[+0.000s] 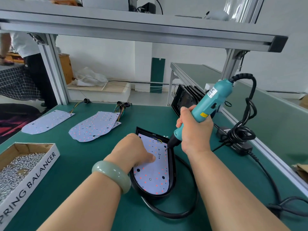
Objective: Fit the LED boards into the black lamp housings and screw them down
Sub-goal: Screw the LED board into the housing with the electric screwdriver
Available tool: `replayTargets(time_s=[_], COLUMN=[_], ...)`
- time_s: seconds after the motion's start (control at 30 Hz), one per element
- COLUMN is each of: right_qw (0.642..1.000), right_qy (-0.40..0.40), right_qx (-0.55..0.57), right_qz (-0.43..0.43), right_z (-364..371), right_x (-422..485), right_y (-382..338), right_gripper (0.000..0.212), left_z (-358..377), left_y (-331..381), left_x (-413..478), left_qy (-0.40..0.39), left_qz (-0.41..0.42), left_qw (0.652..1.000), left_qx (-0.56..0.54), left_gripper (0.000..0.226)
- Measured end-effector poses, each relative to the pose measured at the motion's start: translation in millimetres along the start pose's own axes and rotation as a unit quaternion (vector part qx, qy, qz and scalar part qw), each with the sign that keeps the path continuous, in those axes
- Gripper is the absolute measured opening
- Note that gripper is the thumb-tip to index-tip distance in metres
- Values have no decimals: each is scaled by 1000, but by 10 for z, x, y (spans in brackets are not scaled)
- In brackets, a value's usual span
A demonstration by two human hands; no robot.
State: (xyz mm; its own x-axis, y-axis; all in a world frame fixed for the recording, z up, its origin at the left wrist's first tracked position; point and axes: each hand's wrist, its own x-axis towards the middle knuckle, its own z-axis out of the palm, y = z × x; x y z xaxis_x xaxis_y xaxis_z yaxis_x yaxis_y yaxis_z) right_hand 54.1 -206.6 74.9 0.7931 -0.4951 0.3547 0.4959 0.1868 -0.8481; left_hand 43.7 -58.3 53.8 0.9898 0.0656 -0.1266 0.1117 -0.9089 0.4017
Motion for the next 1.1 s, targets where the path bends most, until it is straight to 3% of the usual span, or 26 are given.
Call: replayTargets(time_s=[0.2, 0.37, 0.53, 0.67, 0.83, 0.93, 1.1], right_qw=[999, 994, 974, 973, 969, 962, 957], right_qy=[-30, 49, 124, 157, 143, 147, 138], right_qx=[-25, 79, 190, 169, 198, 228, 250], right_qz=[-34, -59, 8, 15, 22, 34, 50], right_z=[0, -51, -255, -373, -447, -459, -434], right_x=[-99, -164, -308, -414, -443, -445, -475], right_y=[-119, -380, -367, -275, -297, -326, -342], right_gripper=[15, 15, 16, 20, 18, 21, 25], left_z=[-12, -33, -102, -271, -655, -787, -767], left_y=[-11, -8, -101, -320, -1032, -1714, -2364], left_x=[-36, -62, -143, -292, -459, -434, -265], left_qy=[-8, -25, -31, 17, 173, 207, 111], left_qz=[-12, -12, -12, -11, -41, -108, -171], left_qw=[1000, 999, 994, 983, 982, 972, 978], left_qx=[-9, -37, -104, -182, -67, 6, 43], left_gripper=[54, 47, 42, 74, 7, 22, 41])
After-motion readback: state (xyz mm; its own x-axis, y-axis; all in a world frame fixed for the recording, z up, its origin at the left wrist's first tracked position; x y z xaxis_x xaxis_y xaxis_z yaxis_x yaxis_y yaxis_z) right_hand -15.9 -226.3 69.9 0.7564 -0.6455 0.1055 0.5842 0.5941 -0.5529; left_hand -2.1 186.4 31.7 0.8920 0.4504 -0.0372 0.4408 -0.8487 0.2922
